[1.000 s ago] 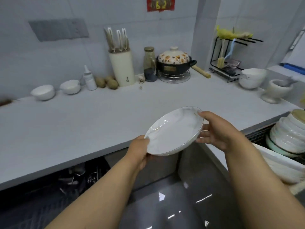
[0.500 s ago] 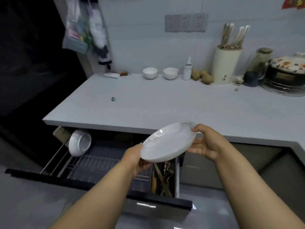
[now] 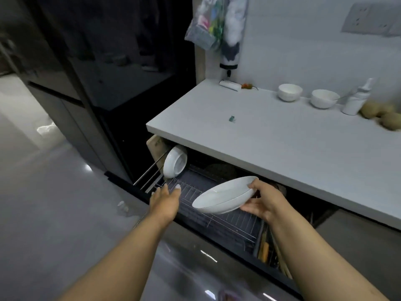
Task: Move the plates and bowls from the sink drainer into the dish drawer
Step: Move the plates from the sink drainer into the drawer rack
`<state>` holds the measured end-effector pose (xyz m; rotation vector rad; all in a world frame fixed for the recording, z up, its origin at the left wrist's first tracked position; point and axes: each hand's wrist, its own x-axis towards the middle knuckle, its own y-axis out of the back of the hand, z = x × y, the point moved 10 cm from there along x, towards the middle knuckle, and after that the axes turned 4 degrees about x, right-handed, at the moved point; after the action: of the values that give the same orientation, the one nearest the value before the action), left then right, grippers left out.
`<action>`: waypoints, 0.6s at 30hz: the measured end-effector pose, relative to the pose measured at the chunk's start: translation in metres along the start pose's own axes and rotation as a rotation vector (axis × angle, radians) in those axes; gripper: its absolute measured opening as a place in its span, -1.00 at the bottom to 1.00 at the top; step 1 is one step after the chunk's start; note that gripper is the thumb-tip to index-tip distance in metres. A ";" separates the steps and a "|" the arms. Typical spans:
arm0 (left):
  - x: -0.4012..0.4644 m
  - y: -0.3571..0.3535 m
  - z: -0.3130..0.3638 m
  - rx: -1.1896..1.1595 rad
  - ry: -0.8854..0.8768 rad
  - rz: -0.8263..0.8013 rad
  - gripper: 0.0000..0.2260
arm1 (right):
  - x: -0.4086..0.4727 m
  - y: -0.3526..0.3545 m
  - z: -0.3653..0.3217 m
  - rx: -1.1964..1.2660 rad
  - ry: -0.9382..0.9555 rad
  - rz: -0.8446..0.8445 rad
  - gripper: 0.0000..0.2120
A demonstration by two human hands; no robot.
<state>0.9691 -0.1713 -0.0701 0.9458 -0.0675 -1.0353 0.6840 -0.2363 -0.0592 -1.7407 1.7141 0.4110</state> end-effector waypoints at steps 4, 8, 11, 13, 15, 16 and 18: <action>0.015 0.013 -0.018 0.141 -0.036 -0.004 -0.41 | 0.049 -0.035 0.013 -0.070 0.010 0.002 -0.70; 0.043 0.030 -0.022 0.301 -0.069 0.011 -0.41 | 0.101 -0.069 0.024 -0.101 0.013 0.005 -0.69; 0.072 0.035 -0.026 0.374 -0.077 0.011 -0.41 | 0.138 -0.092 0.031 -0.107 -0.011 0.012 -0.60; 0.093 0.034 -0.027 0.440 -0.084 0.005 -0.40 | 0.161 -0.105 0.033 -0.113 -0.021 0.022 -0.54; 0.114 0.031 -0.030 0.493 -0.092 0.001 -0.39 | 0.181 -0.116 0.033 -0.125 -0.027 0.033 -0.51; 0.123 0.030 -0.031 0.523 -0.100 0.004 -0.39 | 0.190 -0.121 0.034 -0.132 -0.033 0.038 -0.51; 0.141 0.026 -0.033 0.574 -0.123 0.003 -0.39 | 0.205 -0.133 0.035 -0.151 -0.045 0.037 -0.49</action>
<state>1.0791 -0.2525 -0.1238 1.3950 -0.4882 -1.0918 0.8401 -0.3804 -0.1850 -1.7940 1.7237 0.6053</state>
